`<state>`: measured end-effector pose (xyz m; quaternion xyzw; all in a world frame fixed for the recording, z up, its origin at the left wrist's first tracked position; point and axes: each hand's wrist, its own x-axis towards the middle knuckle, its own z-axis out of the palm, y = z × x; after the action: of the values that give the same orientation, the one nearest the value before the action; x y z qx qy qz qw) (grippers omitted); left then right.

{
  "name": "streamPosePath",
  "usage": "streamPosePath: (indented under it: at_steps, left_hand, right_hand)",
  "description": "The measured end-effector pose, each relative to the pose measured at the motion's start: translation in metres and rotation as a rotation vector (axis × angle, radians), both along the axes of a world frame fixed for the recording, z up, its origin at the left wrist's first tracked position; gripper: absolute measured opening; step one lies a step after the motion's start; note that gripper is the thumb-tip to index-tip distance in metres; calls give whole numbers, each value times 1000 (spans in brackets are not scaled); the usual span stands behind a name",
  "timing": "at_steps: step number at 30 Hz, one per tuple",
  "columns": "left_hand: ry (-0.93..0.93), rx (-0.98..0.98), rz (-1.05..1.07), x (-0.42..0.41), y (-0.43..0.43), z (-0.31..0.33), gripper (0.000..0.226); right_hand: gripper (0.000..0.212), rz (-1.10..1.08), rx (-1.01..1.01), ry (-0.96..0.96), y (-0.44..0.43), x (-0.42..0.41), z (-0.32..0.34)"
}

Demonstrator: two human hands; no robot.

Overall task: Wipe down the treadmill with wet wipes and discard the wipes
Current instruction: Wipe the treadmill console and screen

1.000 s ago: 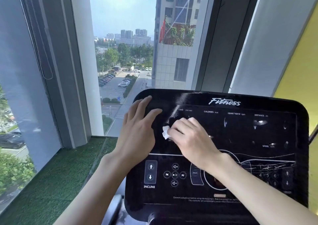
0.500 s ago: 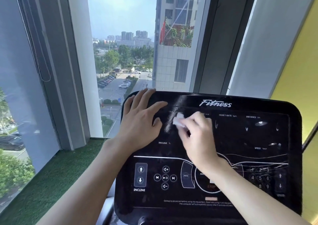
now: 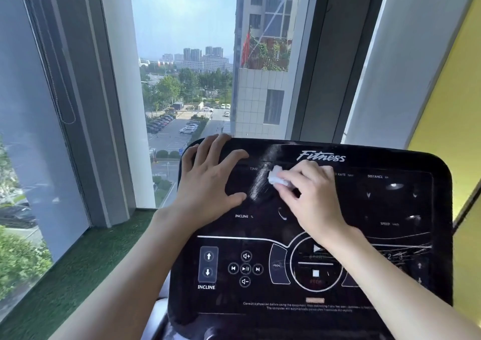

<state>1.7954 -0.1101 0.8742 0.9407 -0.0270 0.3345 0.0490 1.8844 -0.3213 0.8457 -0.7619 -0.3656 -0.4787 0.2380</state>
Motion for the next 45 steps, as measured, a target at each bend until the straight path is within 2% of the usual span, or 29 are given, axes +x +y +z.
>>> streamPosePath:
  at_steps: [2,6,10,12,14,18,21,23,25,28,31,34,36,38,42,45]
  left_hand:
    - [-10,-6,5,1,-1,-1,75]
    - [-26,-4,0,3,0,-2,75]
    - [-29,-7,-3,3,0,-2,74]
    - [-29,-10,0,4,0,-3,74]
    - [-24,-7,-2,4,0,-3,75]
    - [-9,-1,6,3,-1,-4,74]
    - [-42,-21,6,-2,-12,-9,67]
    - [-122,-45,-76,-8,-27,-20,53]
    - [-160,-61,-261,-11,-45,-37,44]
    - [-137,-51,-411,-14,-65,-61,49]
    - [-77,-13,-358,-19,-71,-73,63]
    - [-31,60,-285,-23,-81,-82,68]
    - [-11,140,-251,-26,-85,-90,66]
    - [-5,183,-193,-29,-85,-95,64]
    - [18,99,-90,-33,-103,-101,61]
    - [37,154,-60,-38,-118,-109,58]
  right_hand:
    - [18,-30,119,72,4,-6,-3]
    - [12,66,-246,-117,3,-12,-12]
    - [26,-71,-53,-40,-8,-9,-9]
    - [27,-18,-173,-77,-2,-20,-22]
    - [19,30,-294,-145,-6,-21,-25]
    - [18,-51,-73,-10,-9,-16,-14]
    - [10,14,-229,-64,0,-28,-25]
    - [13,19,-198,-19,-3,-27,-25]
    - [14,-2,-83,70,-6,-25,-21]
    - [21,40,-82,133,-6,-29,-21]
    - [39,26,-169,122,-25,-29,-12]
    - [49,-146,-235,113,-50,-11,15]
    - [52,-251,-326,194,-60,2,33]
    - [59,-258,-401,282,-67,15,41]
    - [62,-222,-420,274,-76,31,48]
    - [62,-204,-427,285,-75,34,59]
